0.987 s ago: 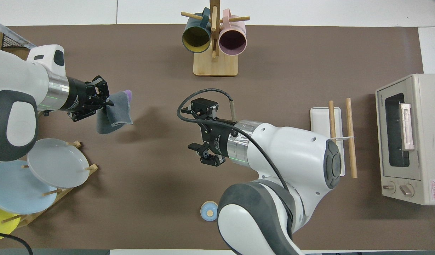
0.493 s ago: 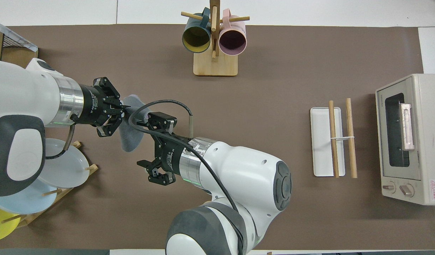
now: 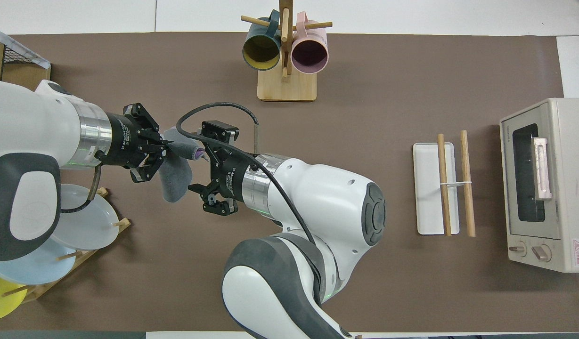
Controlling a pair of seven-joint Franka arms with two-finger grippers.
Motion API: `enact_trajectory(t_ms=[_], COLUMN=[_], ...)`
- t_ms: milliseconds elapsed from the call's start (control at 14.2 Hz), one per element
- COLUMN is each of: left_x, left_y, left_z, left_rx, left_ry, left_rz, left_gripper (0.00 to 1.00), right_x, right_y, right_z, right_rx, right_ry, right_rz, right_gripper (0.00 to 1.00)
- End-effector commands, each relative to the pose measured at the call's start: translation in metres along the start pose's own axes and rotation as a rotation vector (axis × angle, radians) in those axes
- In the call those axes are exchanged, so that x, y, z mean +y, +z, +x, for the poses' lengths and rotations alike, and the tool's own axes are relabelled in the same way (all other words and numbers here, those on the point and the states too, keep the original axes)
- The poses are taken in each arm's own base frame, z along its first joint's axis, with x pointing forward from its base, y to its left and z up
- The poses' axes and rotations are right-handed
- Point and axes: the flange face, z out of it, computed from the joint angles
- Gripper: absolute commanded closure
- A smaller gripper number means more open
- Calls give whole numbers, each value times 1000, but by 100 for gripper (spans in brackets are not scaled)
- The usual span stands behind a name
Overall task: Fold towel and hang on rack
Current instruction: 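Grasp the hanging towel with the right gripper beside the left gripper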
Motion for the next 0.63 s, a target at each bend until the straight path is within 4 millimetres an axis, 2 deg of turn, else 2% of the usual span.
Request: enact_trajectory(t_ms=[0, 282, 352, 493, 564], left_x=[-10, -10, -10, -10, -10], left_y=[-4, -4, -5, -5, -5], left_z=[-1, -4, -4, -4, -4], left_rx=[-10, -12, -13, -13, -13], left_ry=[-31, -48, -49, -51, -52], left_rz=[3, -2, -4, -3, -3], left_gripper=[100, 100, 100, 100, 100], right_x=[-8, 5, 2, -5, -11], right_y=[16, 34, 33, 45, 51], right_z=[2, 15, 18, 26, 23], right_rx=[-5, 11, 14, 21, 12], right_ry=[-20, 10, 6, 2, 0], right_rz=[11, -33, -33, -32, -19], right_gripper=[0, 0, 0, 0, 0])
